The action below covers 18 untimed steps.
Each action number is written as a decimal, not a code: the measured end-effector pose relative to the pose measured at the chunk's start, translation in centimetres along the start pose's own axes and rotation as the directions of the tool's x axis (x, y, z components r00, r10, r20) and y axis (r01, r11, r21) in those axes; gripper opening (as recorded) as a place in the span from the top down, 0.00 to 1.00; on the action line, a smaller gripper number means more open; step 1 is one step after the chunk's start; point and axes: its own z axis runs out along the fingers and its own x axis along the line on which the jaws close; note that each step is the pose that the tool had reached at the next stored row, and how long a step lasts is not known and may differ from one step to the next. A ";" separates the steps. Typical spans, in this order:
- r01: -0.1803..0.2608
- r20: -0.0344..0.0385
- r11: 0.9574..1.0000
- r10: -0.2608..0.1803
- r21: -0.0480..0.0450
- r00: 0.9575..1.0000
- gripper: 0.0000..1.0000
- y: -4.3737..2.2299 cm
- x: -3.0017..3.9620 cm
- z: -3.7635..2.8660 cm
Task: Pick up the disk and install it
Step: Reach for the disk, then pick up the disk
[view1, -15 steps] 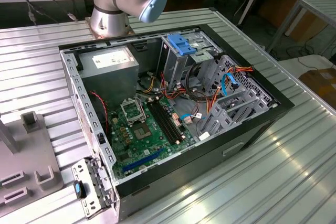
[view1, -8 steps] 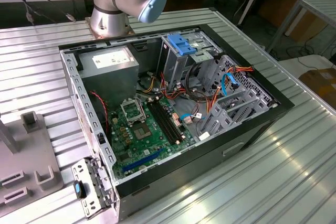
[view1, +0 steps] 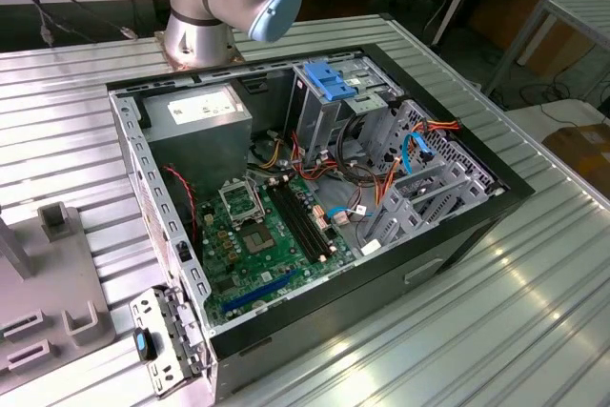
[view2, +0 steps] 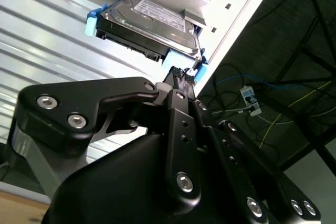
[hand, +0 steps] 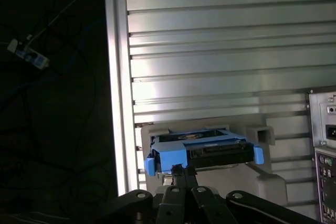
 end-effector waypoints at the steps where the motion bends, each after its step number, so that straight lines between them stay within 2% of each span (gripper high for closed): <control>1: 0.000 -0.001 1.000 0.000 0.000 1.000 0.89 -0.01 0.08 0.20; 3: 0.000 -0.004 1.000 0.000 0.001 1.000 0.89 -0.03 0.18 0.66; 7: 0.000 -0.004 1.000 0.000 0.004 1.000 0.89 -0.03 0.18 0.68; 18: 0.000 -0.004 1.000 0.000 0.005 1.000 0.89 -0.03 0.18 0.69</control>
